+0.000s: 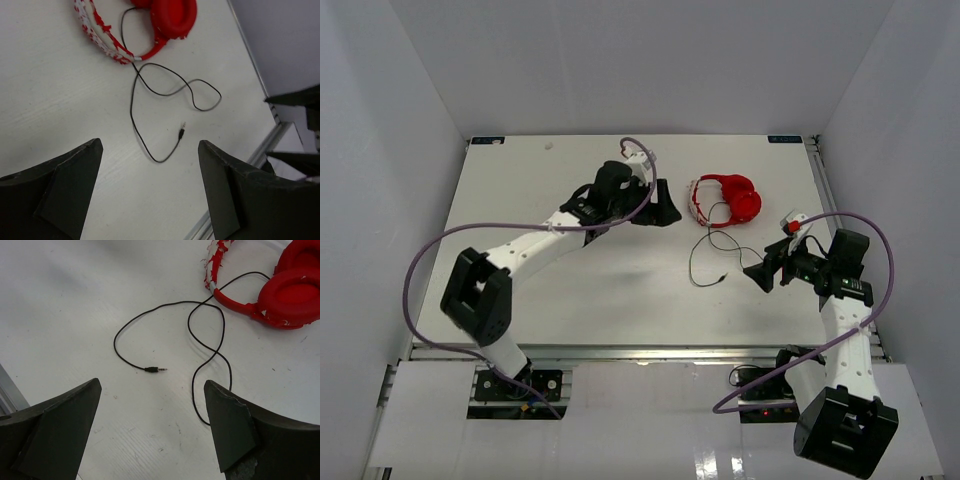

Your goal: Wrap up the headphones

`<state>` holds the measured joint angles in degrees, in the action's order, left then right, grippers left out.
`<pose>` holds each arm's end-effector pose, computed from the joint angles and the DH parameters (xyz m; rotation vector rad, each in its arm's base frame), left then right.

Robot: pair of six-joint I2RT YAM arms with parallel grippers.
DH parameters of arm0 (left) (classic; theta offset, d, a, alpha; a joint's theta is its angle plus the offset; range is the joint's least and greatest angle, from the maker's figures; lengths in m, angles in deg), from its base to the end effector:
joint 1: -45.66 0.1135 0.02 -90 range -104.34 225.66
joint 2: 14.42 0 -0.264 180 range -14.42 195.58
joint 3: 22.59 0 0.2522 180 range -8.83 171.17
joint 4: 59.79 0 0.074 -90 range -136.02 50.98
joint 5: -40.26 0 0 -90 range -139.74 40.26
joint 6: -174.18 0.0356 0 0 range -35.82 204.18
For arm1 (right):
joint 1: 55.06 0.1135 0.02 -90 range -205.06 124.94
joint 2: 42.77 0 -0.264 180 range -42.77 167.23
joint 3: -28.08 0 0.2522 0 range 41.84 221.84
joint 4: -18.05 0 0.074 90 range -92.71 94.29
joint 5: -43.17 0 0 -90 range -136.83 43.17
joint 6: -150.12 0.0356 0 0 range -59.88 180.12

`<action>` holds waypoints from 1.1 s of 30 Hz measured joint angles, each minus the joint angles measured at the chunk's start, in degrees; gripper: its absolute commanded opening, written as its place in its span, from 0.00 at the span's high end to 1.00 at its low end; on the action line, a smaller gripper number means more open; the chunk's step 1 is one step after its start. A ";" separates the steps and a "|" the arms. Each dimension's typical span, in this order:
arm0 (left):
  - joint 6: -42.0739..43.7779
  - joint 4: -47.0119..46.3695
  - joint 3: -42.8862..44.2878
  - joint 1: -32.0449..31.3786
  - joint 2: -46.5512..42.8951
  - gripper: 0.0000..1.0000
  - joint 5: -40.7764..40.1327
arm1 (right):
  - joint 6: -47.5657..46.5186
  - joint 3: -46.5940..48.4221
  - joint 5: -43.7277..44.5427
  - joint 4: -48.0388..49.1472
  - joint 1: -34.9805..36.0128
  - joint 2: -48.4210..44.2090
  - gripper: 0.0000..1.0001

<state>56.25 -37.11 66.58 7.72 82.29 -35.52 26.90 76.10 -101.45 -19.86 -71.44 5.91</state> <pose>0.3058 -0.2495 0.2880 0.3524 2.1990 -0.9267 0.1731 -0.0206 0.2499 -0.7521 1.8261 0.5112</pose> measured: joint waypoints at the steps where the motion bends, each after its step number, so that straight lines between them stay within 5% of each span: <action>1: 0.00 1.23 3.57 -0.57 3.19 0.15 -1.98 | 0.13 0.00 0.02 0.02 0.00 0.01 0.10; 17: 1.89 11.58 44.17 -6.55 40.71 0.29 -23.53 | 2.79 0.02 2.09 0.36 0.00 -3.36 0.10; 33: 4.54 10.32 49.51 -6.31 49.66 0.31 -33.31 | 2.81 0.02 2.28 0.34 0.00 -3.69 0.10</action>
<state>60.79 -26.80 116.09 1.41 131.95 -68.83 29.71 76.13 -99.17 -19.52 -71.44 2.22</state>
